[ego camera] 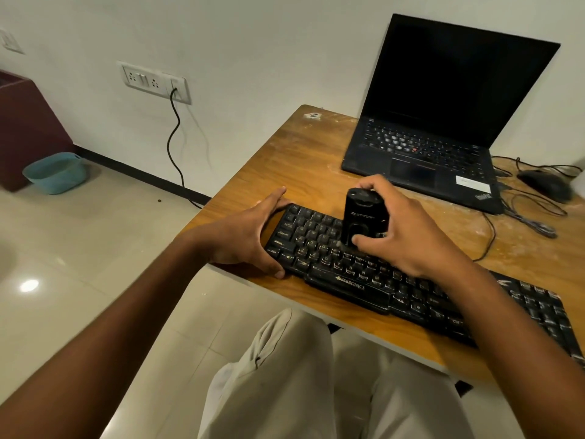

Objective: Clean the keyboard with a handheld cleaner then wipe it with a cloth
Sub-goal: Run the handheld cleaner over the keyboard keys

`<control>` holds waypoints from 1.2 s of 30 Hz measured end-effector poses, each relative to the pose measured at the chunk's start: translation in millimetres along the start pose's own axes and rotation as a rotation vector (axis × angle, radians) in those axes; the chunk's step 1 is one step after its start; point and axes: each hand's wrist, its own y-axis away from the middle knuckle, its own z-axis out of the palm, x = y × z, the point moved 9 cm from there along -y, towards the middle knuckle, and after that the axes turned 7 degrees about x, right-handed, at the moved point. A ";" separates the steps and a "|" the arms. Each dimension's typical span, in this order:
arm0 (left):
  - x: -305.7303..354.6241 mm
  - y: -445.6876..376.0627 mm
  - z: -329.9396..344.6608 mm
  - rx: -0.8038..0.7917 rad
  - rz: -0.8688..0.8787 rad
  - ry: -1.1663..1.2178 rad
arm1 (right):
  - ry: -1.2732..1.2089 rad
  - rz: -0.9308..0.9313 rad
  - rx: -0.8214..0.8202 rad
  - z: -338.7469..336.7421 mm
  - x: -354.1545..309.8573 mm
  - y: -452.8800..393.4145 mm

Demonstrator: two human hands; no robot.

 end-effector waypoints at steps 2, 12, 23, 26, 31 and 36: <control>0.0 0.0 -0.1 0.001 -0.001 -0.001 | -0.029 -0.017 0.010 -2.1 -4.4 -4.1; -0.1 1.3 0.2 -0.009 -0.018 0.024 | -0.215 -0.115 0.024 40.6 -45.8 -32.9; 0.5 0.8 0.8 -0.005 -0.021 0.012 | -0.181 -0.079 0.083 12.7 -29.9 -13.2; 1.7 1.2 0.2 0.003 -0.017 0.009 | -0.258 -0.144 0.103 33.1 -49.3 -24.9; 0.5 0.4 0.6 -0.001 -0.017 0.007 | -0.181 -0.093 0.037 38.0 -31.8 -21.4; -1.6 -0.9 0.6 0.002 -0.015 0.003 | 0.031 -0.041 -0.034 2.8 -12.0 -12.4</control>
